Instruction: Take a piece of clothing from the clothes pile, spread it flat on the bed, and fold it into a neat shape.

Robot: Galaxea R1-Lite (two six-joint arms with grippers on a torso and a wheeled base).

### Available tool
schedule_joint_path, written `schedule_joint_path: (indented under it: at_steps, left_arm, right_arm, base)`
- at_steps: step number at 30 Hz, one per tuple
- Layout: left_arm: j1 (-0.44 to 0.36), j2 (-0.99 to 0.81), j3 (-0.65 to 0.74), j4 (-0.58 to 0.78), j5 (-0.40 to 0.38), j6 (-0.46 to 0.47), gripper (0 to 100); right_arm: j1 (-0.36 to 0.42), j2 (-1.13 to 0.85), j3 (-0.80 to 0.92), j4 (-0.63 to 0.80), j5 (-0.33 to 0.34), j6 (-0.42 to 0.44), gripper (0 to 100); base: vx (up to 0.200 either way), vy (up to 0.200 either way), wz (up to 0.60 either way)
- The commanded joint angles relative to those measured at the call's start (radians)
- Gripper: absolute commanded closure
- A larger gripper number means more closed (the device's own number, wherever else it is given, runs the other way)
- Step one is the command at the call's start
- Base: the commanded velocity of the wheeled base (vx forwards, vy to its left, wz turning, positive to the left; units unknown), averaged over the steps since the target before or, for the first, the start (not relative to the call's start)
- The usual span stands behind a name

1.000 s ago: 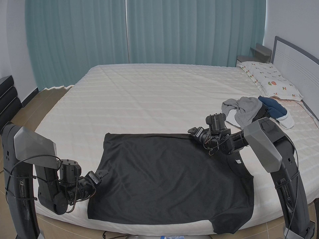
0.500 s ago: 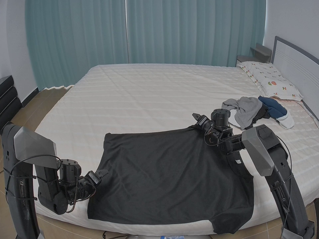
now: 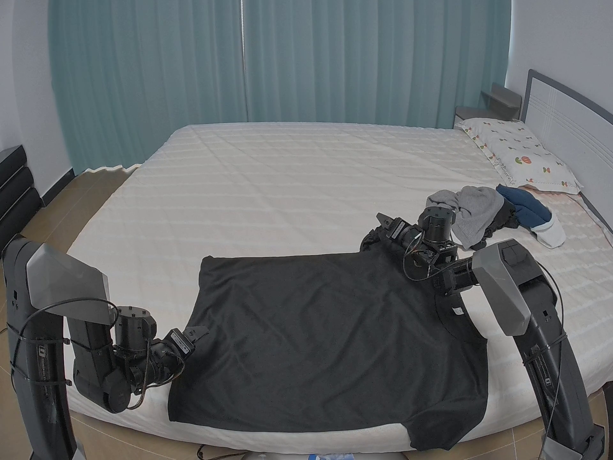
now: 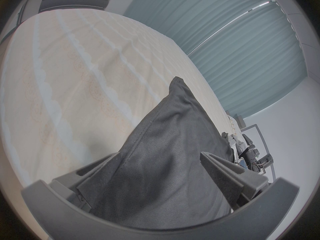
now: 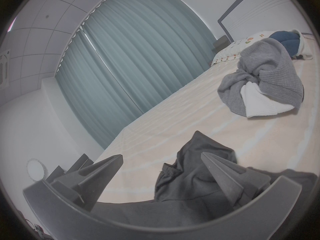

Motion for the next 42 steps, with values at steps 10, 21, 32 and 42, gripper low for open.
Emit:
schedule_joint_path:
  at_steps: [10, 21, 32, 42]
  left_arm:
    - [0.0, 0.002, 0.001, 0.0, 0.0, -0.001, 0]
    - [0.0, 0.002, -0.001, 0.0, 0.0, -0.001, 0]
    - [0.002, 0.002, -0.001, 0.0, 0.0, -0.001, 0]
    - [0.0, 0.003, -0.002, 0.0, 0.0, -0.001, 0]
  right_arm:
    - [-0.068, -0.049, -0.001, 0.079, -0.041, -0.013, 0]
    - [-0.117, -0.026, 0.071, 0.082, -0.038, -0.139, 0]
    - [-0.117, 0.013, 0.062, 0.079, -0.039, -0.159, 0]
    - [-0.116, 0.038, 0.057, 0.077, -0.039, -0.16, 0]
  base:
    - [0.0, 0.0, 0.0]
    - [0.0, 0.0, 0.0]
    - [0.0, 0.0, 0.0]
    - [0.0, 0.0, 0.0]
